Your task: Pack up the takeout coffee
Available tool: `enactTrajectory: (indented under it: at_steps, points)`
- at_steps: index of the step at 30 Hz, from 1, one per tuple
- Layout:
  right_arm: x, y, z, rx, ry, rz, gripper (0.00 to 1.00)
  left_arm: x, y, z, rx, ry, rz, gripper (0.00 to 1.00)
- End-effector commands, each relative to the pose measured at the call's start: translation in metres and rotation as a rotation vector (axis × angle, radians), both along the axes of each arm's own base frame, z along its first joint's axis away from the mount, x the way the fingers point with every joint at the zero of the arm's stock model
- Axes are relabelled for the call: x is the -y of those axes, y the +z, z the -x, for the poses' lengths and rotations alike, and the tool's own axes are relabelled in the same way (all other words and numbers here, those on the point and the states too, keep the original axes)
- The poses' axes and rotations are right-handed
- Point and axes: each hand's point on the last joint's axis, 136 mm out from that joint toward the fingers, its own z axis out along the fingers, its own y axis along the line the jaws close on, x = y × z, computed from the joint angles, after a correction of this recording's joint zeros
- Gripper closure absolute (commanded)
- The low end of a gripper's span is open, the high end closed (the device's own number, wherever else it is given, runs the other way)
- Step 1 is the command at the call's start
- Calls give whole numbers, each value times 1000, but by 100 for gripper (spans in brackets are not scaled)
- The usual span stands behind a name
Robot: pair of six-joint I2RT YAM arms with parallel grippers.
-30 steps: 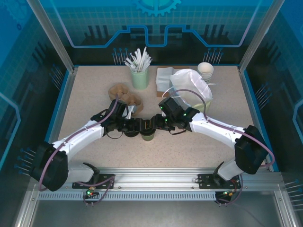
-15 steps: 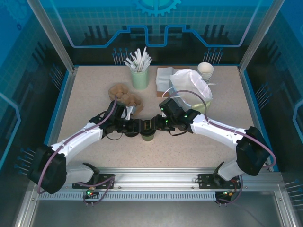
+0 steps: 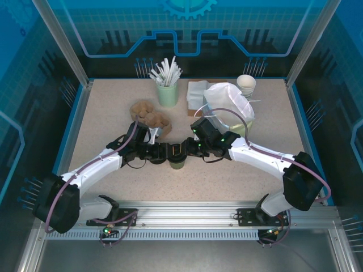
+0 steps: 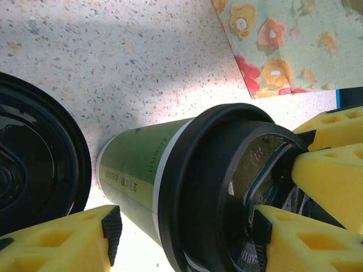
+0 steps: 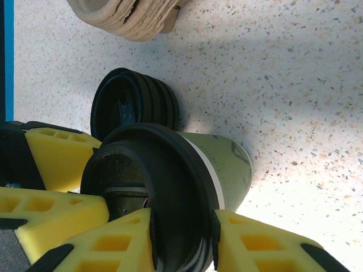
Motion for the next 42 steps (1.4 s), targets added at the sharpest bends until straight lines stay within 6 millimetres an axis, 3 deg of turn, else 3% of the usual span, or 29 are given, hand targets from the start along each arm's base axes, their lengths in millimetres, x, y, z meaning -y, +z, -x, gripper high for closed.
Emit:
enactTrajectory:
  at_steps: [1,24,42]
  points:
    - [30,-36,15,-82,-44,141,69,-11,-25,19,-101,9,-39,37]
    - [37,-57,21,-124,-62,173,70,-17,-39,24,-134,22,-36,38]
    - [35,-51,19,-112,-57,166,71,-19,-47,29,-148,33,-31,38]
